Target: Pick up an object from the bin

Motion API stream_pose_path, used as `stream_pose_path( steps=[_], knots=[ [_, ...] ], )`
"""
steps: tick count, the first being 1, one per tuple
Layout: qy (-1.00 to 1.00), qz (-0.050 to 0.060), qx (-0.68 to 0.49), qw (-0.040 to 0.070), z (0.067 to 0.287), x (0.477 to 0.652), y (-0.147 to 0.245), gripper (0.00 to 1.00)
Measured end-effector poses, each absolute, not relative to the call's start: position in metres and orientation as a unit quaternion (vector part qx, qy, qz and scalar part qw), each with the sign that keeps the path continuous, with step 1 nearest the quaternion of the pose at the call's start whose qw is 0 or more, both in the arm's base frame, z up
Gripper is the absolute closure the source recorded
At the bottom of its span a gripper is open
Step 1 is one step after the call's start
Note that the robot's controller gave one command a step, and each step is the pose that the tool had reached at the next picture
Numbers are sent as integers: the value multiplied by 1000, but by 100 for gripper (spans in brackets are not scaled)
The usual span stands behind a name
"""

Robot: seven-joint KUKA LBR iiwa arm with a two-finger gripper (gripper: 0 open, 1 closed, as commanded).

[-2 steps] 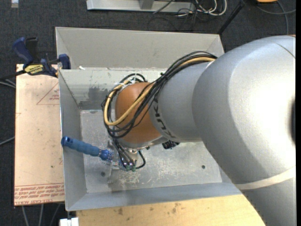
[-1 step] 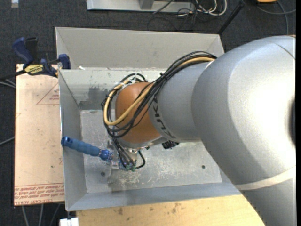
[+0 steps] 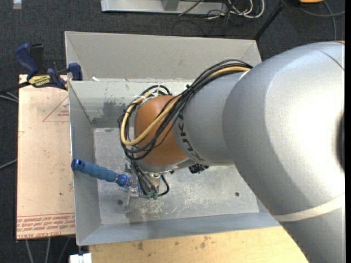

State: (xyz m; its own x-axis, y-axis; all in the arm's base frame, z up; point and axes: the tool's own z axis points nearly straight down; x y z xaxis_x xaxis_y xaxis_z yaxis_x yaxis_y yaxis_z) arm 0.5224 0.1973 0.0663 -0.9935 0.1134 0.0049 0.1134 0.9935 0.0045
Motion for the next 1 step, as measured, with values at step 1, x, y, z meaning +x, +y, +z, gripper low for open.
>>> stream_pose_path(
  steps=[1],
  knots=[
    [-998,-2,-57,1,67,524,196,100]
  ],
)
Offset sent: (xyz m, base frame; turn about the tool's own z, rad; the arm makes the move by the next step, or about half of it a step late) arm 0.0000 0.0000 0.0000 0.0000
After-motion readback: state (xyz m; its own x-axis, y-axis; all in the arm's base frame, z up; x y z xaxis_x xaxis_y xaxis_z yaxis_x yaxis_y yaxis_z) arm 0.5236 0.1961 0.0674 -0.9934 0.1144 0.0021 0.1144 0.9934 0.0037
